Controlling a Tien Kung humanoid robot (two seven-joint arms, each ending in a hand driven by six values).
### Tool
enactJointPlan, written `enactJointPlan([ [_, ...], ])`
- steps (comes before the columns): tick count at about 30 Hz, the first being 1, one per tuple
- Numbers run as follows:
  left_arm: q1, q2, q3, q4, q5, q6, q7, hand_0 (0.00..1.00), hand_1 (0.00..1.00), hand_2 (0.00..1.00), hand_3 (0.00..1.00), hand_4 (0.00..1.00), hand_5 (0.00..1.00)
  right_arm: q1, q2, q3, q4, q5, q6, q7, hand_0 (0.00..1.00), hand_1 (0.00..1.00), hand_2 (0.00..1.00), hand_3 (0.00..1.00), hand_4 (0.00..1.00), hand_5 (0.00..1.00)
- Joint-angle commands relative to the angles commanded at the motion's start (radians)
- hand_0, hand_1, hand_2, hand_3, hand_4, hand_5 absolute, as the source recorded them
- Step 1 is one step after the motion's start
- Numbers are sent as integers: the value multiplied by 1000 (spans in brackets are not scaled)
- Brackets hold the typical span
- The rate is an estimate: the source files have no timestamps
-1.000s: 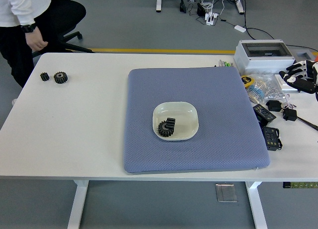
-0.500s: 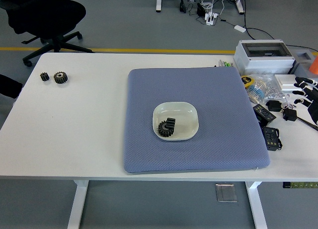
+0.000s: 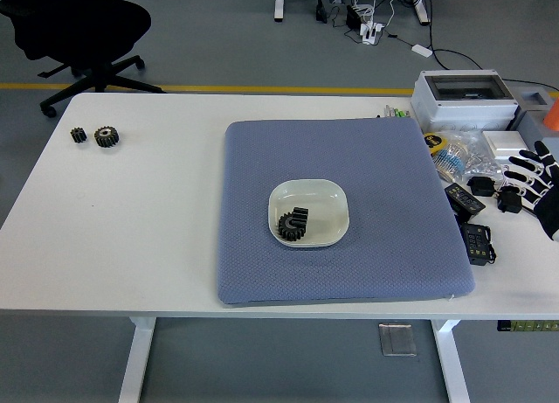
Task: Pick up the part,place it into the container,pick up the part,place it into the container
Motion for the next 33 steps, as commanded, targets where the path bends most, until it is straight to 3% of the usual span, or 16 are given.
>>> enactJointPlan([
  [2, 0, -1, -1, 0, 1, 1, 0, 618, 597, 653, 556, 648, 573, -6, 9, 6, -2, 3, 10, 0, 585, 618, 735, 634, 998, 651],
  [3, 0, -2, -1, 0, 1, 0, 0, 618, 597, 652, 556, 647, 573, -11, 16, 10, -3, 3, 18, 1, 764, 705, 792, 759, 998, 731],
  [8, -1, -3, 6, 0, -4, -1, -1, 618, 597, 652, 556, 647, 573, -24, 35, 26, -1, -18, 44, 2, 764, 705, 792, 759, 998, 731],
  [9, -1, -4, 5, 0, -4, -1, -1, 618, 598, 651, 556, 647, 573, -25, 37, 28, -2, -26, 51, 2, 858, 795, 837, 850, 998, 792],
  [14, -7, -5, 11, 0, -10, -1, -3, 618, 598, 651, 556, 647, 573, -26, 44, 37, -14, -63, 71, 1, 858, 795, 837, 850, 998, 792],
  [15, -8, -6, 11, 0, -11, -1, -3, 620, 599, 651, 555, 646, 571, -26, 45, 39, -15, -70, 78, 1, 909, 836, 870, 906, 998, 859],
  [22, -12, -8, 15, 0, -12, -1, -3, 618, 599, 650, 555, 646, 572, -30, 50, 59, -17, -91, 105, -12, 918, 843, 871, 904, 998, 882],
  [33, -12, -9, 14, 0, -4, -2, -1, 620, 600, 649, 555, 645, 572, -37, 51, 79, -18, -91, 88, -7, 917, 840, 864, 894, 998, 877],
])
